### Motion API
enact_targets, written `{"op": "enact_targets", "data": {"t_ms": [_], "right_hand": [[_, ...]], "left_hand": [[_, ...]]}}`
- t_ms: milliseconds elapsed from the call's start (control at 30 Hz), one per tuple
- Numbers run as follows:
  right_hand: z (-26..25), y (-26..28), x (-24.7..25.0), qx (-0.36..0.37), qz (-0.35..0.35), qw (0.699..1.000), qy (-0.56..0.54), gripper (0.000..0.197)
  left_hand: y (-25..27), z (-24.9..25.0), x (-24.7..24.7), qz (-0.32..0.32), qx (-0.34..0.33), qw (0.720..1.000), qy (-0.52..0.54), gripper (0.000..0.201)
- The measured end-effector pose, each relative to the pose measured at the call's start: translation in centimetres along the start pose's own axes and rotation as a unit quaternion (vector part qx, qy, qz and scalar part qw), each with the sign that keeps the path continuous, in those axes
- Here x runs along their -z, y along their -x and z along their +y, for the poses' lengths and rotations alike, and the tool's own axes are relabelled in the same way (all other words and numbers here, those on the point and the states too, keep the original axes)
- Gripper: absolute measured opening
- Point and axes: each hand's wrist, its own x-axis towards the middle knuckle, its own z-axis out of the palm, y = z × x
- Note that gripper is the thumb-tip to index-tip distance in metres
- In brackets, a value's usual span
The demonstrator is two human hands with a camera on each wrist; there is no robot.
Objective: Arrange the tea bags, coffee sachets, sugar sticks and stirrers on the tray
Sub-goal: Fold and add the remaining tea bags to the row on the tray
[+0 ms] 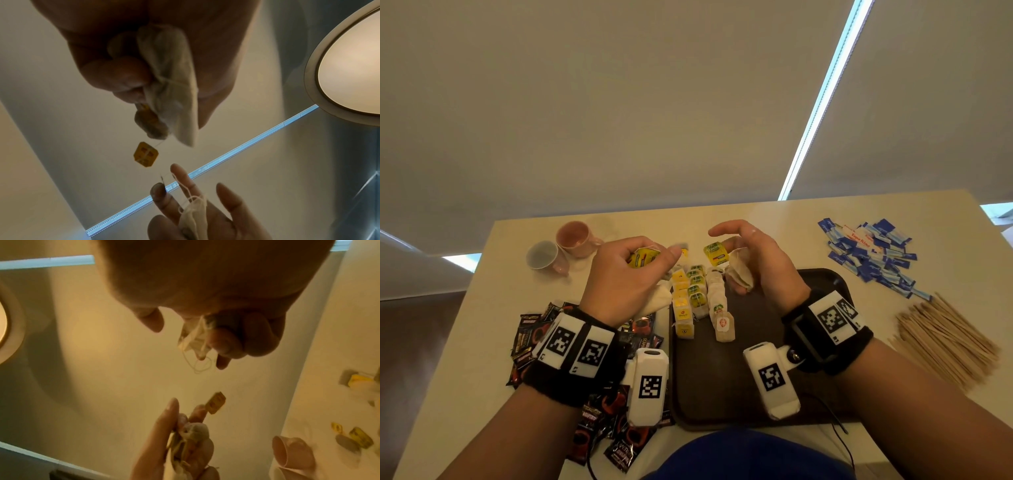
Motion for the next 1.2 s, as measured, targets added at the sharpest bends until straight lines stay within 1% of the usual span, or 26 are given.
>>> {"op": "enact_targets", "data": {"t_ms": [67,200,267,367,467,600,667,800,900,1000,1133,1200], "right_hand": [[0.2,0.0,0.2,-0.029,0.0,0.999,-0.038,0.031],[0.8,-0.2,0.2,-0.045,-0.011,0.999,-0.028,0.025],[0.7,-0.1,0.0,-0.043,-0.018,0.999,-0.021,0.026],[0.3,0.0,-0.2,-0.014,-0.036,0.999,0.023,0.029],[-0.4,0.0,-0.6,0.02,-0.051,0.996,0.07,0.032],[-1.0,0.1,-1.3,0.037,-0.065,0.992,0.098,0.034],[-1.1,0.0,-1.5,0.045,-0.062,0.991,0.11,0.027],[-0.7,-0.3,-1.5,0.061,-0.031,0.986,0.15,0.009],[-0.3,-0.3,-0.8,0.078,-0.03,0.975,0.208,0.006],[-0.3,-0.5,-0.1,0.13,-0.017,0.949,0.286,0.006],[-0.7,-0.7,0.2,0.169,-0.007,0.933,0.318,0.008],[-0.8,-0.8,0.2,0.178,0.003,0.929,0.325,0.009]], "left_hand": [[-0.1,-0.1,0.0,-0.006,-0.007,1.0,-0.003,0.023],[0.0,-0.2,-0.2,-0.031,-0.024,0.999,0.004,0.003],[0.1,-0.2,-0.2,-0.051,-0.029,0.998,-0.005,0.01],[0.1,0.1,-0.2,-0.078,-0.038,0.996,-0.021,0.009],[0.1,0.7,-0.2,-0.084,-0.049,0.995,-0.028,0.012],[0.0,1.5,-0.2,-0.093,-0.058,0.993,-0.036,0.011],[-0.2,1.6,-0.2,-0.097,-0.059,0.993,-0.044,0.01],[-0.3,1.5,0.0,-0.092,-0.053,0.992,-0.061,0.007],[-0.3,1.4,0.6,-0.083,-0.05,0.993,-0.066,0.007],[-0.2,1.7,1.0,-0.081,-0.06,0.993,-0.067,0.013],[-0.3,2.6,1.1,-0.067,-0.084,0.988,-0.109,0.011],[-0.6,2.5,1.3,-0.062,-0.096,0.988,-0.104,0.015]]}}
